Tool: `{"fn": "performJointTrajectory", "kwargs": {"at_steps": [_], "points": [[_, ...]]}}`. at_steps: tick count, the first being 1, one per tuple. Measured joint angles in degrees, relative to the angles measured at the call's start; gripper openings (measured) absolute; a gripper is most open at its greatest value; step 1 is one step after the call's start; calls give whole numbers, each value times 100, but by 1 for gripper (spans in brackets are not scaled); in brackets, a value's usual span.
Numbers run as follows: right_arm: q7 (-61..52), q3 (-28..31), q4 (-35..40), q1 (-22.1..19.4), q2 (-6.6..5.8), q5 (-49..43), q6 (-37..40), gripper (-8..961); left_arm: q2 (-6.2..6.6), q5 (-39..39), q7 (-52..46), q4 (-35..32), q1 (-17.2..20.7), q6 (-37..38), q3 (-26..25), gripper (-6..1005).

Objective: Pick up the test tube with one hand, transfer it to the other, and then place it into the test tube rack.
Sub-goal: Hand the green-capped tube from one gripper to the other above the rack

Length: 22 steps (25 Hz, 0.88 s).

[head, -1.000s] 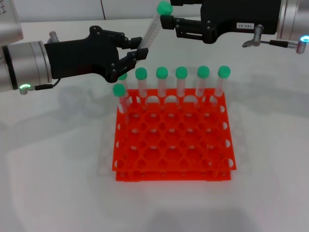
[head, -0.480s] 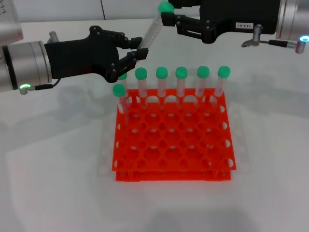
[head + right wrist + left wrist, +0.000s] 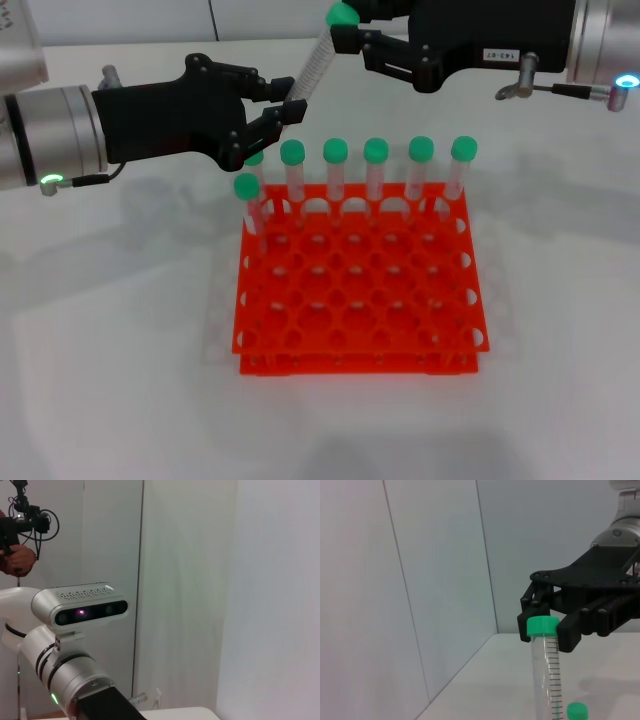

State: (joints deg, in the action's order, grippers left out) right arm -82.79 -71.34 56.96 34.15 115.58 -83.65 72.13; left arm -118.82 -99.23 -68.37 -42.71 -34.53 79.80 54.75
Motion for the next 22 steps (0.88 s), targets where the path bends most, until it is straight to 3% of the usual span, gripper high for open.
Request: {"fn": "performJointTrajectory", "kwargs": {"at_steps": [22], "points": [[0, -64, -1, 42, 8, -4, 5, 325, 0, 2, 11, -1, -1, 5, 1, 193]]}}
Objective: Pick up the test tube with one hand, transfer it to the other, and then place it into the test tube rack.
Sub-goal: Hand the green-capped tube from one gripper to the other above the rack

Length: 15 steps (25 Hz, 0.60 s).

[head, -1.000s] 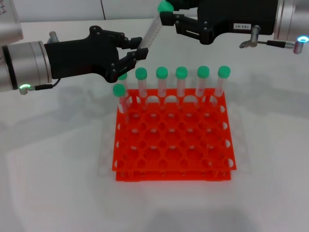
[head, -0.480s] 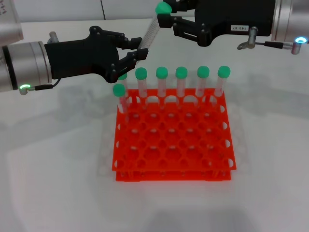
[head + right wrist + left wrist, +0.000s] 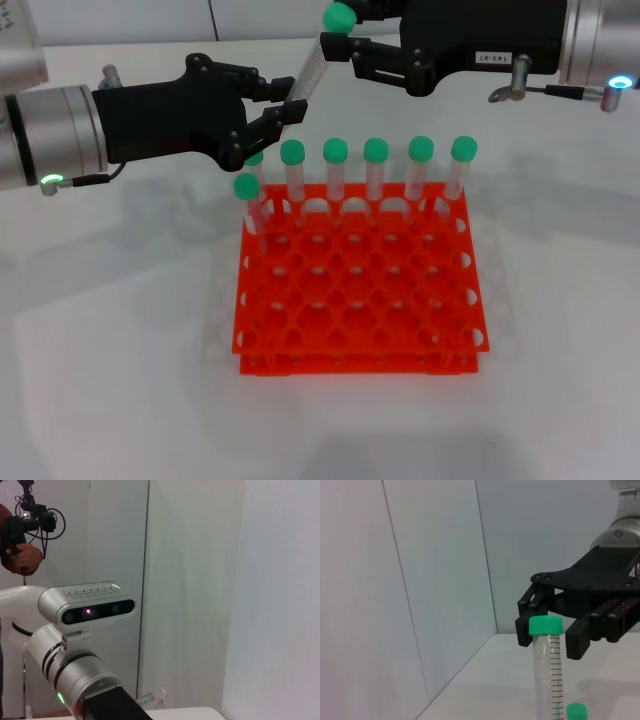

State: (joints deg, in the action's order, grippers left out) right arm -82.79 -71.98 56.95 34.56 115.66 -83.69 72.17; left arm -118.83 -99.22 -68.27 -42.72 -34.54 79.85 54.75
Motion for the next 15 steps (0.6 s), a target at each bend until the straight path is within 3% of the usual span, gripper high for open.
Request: {"fn": "performJointTrajectory", "kwargs": {"at_steps": [15], "points": [[0, 1, -58, 91, 9, 0, -22, 353, 0, -1, 13, 0, 0, -5, 0, 193]]}}
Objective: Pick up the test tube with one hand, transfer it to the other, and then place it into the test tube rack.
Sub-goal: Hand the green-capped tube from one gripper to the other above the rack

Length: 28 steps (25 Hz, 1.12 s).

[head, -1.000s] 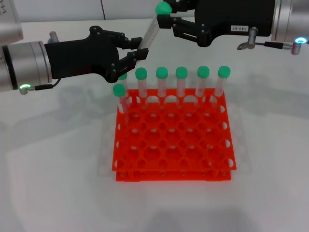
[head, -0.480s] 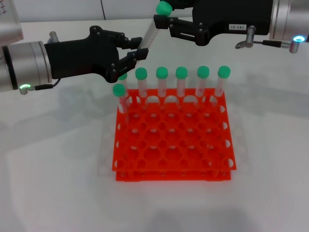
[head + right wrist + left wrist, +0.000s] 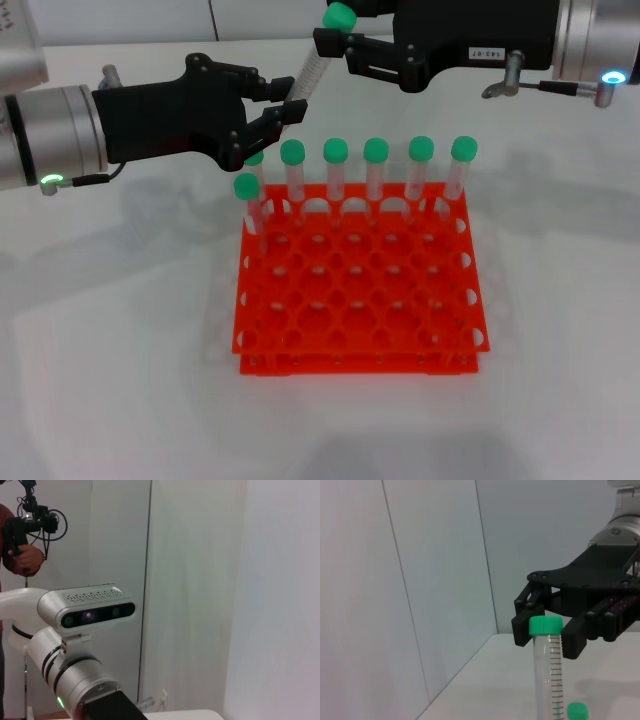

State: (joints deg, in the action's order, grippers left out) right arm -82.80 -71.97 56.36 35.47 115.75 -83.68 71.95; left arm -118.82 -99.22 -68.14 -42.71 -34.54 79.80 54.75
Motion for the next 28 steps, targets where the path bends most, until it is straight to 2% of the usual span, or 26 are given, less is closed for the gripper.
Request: {"fn": "performJointTrajectory", "kwargs": {"at_steps": [8, 19, 28], "points": [[0, -1, -12, 12, 0, 1, -12, 343, 0, -6, -1, -1, 0, 0, 0, 192], [0, -16, -4, 12, 6, 1, -14, 263, 0, -9, -19, 0, 0, 0, 27, 192], [0, -93, 46, 47, 9, 41, -14, 262, -4, 2, -36, -17, -15, 9, 125, 191]]}}
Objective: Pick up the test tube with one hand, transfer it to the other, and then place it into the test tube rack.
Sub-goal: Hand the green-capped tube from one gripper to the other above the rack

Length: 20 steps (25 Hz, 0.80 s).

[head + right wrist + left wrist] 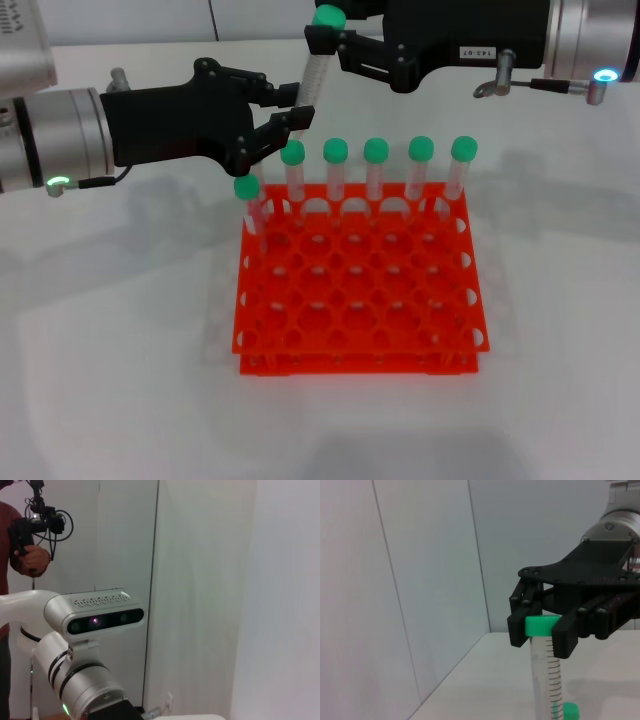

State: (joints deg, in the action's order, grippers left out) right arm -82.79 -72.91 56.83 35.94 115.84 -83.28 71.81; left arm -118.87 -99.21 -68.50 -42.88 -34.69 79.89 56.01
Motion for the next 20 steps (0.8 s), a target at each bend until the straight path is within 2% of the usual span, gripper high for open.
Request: {"fn": "performJointTrajectory", "kwargs": {"at_steps": [20], "points": [[0, -48, 23, 50, -9, 94, -2, 262, -9, 32, -43, -63, 69, 4, 10, 189]]}}
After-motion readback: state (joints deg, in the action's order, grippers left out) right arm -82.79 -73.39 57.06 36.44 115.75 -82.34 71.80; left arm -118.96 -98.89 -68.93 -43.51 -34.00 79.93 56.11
